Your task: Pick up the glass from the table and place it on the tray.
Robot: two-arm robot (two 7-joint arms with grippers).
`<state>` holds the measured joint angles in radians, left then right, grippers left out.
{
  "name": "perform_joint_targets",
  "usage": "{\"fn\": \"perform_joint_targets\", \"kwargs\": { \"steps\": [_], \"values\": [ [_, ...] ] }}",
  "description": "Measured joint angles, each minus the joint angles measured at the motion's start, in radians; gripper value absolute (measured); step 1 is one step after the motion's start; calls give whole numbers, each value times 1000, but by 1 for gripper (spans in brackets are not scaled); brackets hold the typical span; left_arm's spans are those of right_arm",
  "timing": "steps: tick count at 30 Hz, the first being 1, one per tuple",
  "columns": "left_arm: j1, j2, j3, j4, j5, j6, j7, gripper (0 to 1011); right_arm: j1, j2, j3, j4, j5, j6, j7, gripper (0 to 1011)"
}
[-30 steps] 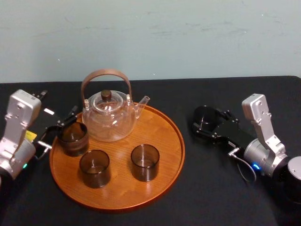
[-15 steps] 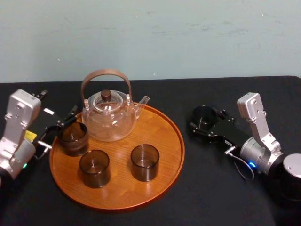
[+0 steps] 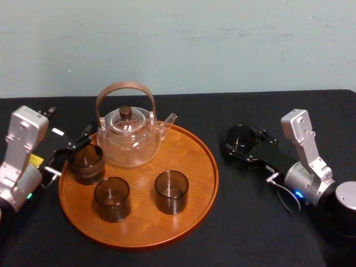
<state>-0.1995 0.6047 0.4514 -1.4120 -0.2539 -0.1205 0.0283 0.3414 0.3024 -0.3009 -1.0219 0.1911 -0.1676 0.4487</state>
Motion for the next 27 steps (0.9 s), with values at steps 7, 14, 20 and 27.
{"fn": "perform_joint_targets", "kwargs": {
  "steps": [7, 14, 20, 27],
  "values": [
    [0, 0, 0, 0, 0, 0, 0, 1001, -1, 0, 0, -1, 1, 0, 0, 912],
    [0, 0, 0, 0, 0, 0, 0, 1002, -1, 0, 0, -1, 1, 1, -1, 912],
    [0, 0, 0, 0, 0, 0, 0, 1001, -1, 0, 0, -1, 2, -1, -1, 912],
    [0, 0, 0, 0, 0, 0, 0, 1001, -7, 4, 5, -9, 18, -13, 13, 912]
  ]
}}
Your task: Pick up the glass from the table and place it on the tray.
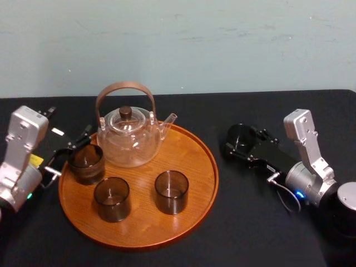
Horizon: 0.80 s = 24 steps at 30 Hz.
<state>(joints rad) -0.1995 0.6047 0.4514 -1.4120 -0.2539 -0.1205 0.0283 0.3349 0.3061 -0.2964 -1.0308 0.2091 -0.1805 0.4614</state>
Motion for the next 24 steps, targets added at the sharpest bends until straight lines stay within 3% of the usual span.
{"fn": "perform_joint_targets", "kwargs": {
  "steps": [24],
  "values": [
    [0, 0, 0, 0, 0, 0, 0, 1001, -53, 31, -23, -165, 17, -3, 17, 912]
  ]
}}
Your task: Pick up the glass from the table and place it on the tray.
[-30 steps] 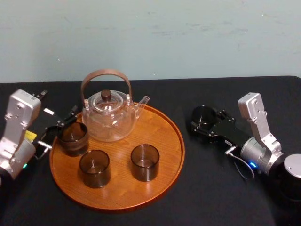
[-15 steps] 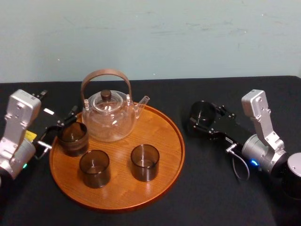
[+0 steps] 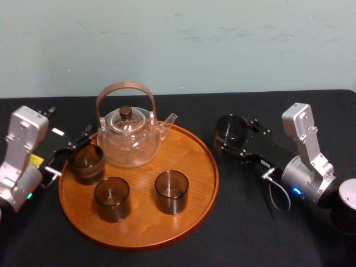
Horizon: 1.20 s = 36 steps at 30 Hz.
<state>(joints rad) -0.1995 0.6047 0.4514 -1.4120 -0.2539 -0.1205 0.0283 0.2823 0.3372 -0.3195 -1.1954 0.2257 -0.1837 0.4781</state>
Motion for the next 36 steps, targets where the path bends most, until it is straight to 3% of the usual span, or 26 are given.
{"fn": "perform_joint_targets", "kwargs": {
  "steps": [20, 36],
  "values": [
    [0, 0, 0, 0, 0, 0, 0, 1001, -35, 23, -30, -111, 0, 16, 1, 912],
    [0, 0, 0, 0, 0, 0, 0, 1001, -35, 27, -40, -102, 1, 20, -5, 912]
  ]
}}
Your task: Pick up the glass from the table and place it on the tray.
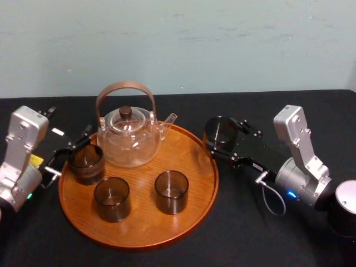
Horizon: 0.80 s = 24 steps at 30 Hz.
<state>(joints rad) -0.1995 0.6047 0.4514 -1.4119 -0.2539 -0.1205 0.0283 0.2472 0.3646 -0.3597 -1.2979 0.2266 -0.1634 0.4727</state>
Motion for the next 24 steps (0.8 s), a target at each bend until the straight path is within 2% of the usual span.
{"fn": "perform_joint_targets", "kwargs": {
  "steps": [9, 24],
  "values": [
    [0, 0, 0, 0, 0, 0, 0, 1001, 13, 0, 1, 9, -6, 3, -6, 912],
    [0, 0, 0, 0, 0, 0, 0, 1002, 55, -22, -20, 57, -15, -3, 9, 912]
  ]
}}
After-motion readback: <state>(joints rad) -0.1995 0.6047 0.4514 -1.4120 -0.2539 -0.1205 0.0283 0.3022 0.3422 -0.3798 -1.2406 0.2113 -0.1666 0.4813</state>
